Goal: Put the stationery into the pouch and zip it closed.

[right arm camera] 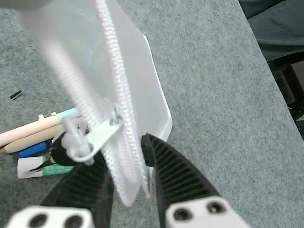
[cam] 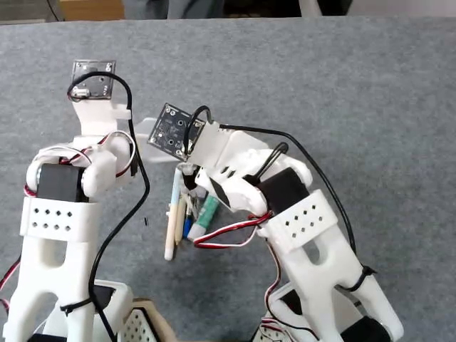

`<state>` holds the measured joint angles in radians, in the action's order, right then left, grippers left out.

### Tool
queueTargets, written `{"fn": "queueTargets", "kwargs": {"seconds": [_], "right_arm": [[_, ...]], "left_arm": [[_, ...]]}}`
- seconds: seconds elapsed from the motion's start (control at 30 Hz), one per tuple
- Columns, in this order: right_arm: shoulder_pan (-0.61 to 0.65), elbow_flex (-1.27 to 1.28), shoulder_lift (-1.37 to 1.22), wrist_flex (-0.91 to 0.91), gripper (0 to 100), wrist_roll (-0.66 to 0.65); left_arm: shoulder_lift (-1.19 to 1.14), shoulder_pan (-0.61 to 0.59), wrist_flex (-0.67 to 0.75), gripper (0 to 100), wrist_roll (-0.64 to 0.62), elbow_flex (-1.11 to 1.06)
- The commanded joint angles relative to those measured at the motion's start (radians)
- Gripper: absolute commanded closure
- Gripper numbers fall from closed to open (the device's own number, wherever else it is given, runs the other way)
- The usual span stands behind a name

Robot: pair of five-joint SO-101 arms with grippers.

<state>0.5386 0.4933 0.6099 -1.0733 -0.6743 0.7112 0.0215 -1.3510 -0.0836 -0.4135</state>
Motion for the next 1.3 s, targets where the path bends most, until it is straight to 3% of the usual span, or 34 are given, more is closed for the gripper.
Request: {"fn": "queueTargets", "kwargs": {"seconds": [0.0,0.2,0.43,0.83,1.1,1.27], "right_arm": [[-0.008,-0.012,0.035,0.023,98.5,0.008],[-0.005,-0.013,0.033,0.025,97.5,0.008],[-0.005,-0.012,0.03,0.002,80.5,0.009],[-0.005,-0.012,0.031,0.0,79.2,0.008],[-0.005,-0.013,0.033,-0.026,57.9,0.0],[-0.011,-0.03,0.035,-0.055,55.7,0.028]], "left_arm": [[0.014,0.022,-0.048,97,-0.026,0.067],[0.012,0.022,-0.055,97,-0.025,0.028],[0.012,0.021,-0.057,97,-0.028,0.01],[0.012,0.012,-0.06,97,-0.023,0.013],[0.014,0.012,-0.06,97,-0.023,0.019],[0.012,0.01,-0.061,97,-0.021,0.019]]}}
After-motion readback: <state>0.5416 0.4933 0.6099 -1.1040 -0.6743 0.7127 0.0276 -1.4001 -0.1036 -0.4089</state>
